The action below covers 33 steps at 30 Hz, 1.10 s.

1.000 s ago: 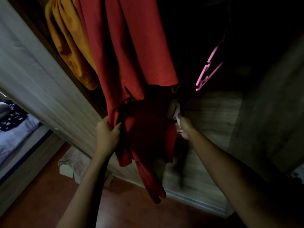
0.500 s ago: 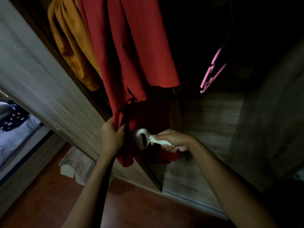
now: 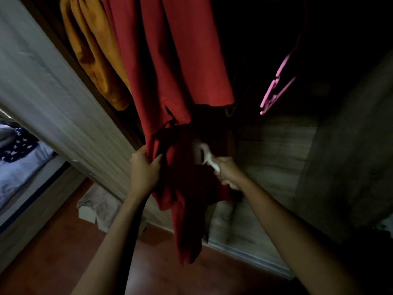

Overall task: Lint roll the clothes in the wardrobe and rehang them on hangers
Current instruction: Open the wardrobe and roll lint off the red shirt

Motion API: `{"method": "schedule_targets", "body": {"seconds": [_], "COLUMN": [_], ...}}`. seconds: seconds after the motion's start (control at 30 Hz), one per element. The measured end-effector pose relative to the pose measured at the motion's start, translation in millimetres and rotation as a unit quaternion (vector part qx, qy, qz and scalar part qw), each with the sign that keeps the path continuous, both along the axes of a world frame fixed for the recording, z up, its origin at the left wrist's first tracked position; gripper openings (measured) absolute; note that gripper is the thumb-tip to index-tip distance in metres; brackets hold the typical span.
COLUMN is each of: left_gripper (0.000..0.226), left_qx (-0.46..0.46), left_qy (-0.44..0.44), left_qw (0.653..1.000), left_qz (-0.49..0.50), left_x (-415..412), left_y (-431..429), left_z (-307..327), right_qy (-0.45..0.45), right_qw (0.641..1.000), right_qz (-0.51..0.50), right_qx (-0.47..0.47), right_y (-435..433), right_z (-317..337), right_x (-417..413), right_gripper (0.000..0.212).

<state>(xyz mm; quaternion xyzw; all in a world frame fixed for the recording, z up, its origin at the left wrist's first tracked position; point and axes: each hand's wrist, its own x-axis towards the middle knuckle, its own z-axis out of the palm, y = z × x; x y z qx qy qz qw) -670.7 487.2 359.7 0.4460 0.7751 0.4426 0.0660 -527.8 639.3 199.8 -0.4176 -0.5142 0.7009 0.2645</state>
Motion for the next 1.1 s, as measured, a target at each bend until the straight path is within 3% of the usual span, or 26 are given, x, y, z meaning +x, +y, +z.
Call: {"method": "schedule_targets", "body": {"seconds": [0.1,0.2,0.57,0.7,0.77,0.93,1.03,1.1], "left_gripper": [0.006,0.006,0.015,0.028,0.027,0.035,0.011,0.009], "left_qx": [0.004,-0.002,-0.006,-0.009,-0.009,-0.010,-0.015,-0.012], "left_qy": [-0.002,-0.002,0.004,0.001,0.000,-0.008,-0.023,-0.031], "left_qw": [1.000,1.000,1.000,1.000,1.000,1.000,1.000,0.999], "left_qz": [-0.004,-0.011,-0.019,-0.025,-0.021,-0.008,-0.014,-0.015], "left_x": [2,3,12,11,9,8,7,6], "left_y": [1,-1,-12,-12,-10,0,3,5], "left_z": [1,2,17,16,12,3,-2,-5], "right_qy": [-0.056,-0.049,0.050,0.068,0.057,-0.027,0.007,0.057], "right_qw": [0.990,0.970,0.970,0.959,0.958,0.980,0.983,0.979], "right_qz": [0.131,0.207,-0.029,-0.097,-0.126,-0.022,0.029,0.069], "right_qx": [-0.024,-0.116,-0.235,-0.256,-0.250,-0.194,-0.181,-0.184], "right_y": [-57,-89,11,14,5,-32,-48,-51], "right_z": [-36,-67,-104,-110,-109,-104,-80,-54], "right_x": [-1,-2,-12,-7,-1,14,22,27], "right_gripper": [0.026,0.018,0.026,0.021,0.029,0.027,0.033,0.038]}}
